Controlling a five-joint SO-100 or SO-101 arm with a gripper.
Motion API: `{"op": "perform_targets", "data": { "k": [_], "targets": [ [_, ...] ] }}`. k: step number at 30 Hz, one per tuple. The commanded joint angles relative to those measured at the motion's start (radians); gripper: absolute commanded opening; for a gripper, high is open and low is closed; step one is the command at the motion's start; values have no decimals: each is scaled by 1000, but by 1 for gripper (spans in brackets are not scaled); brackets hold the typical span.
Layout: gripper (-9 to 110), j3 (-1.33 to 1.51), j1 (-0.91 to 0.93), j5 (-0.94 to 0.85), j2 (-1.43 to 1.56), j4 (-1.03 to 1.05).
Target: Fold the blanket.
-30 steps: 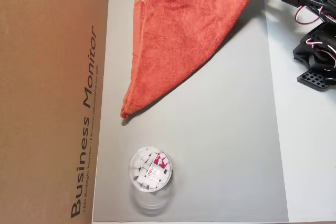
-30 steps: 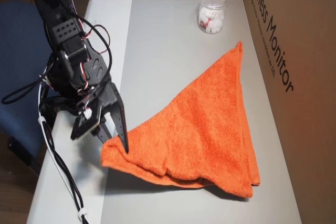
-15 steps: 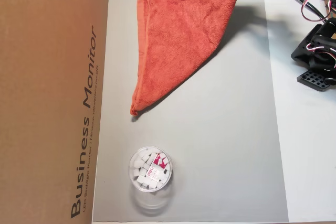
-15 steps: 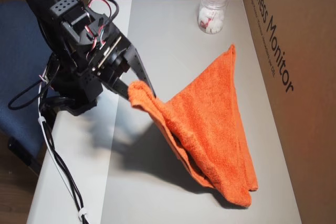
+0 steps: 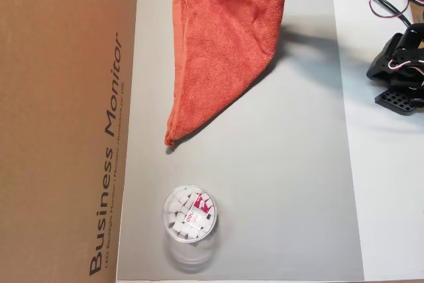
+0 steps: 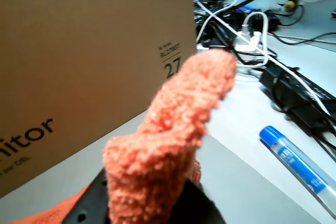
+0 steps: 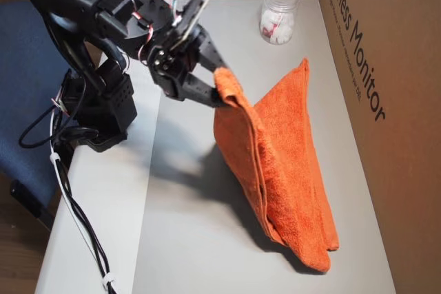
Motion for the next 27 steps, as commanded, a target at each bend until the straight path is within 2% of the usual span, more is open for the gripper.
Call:
{"op": "perform_targets", "data": {
  "k": [1,11,19,27],
  "targets": [
    [0,-114,-46,-38,-51,-20],
    [0,-353,-193,-57,-296,-20],
    [0,-512,-318,-138,-479,-20],
    [0,-597,-453,-359,-641,-20]
  ]
}}
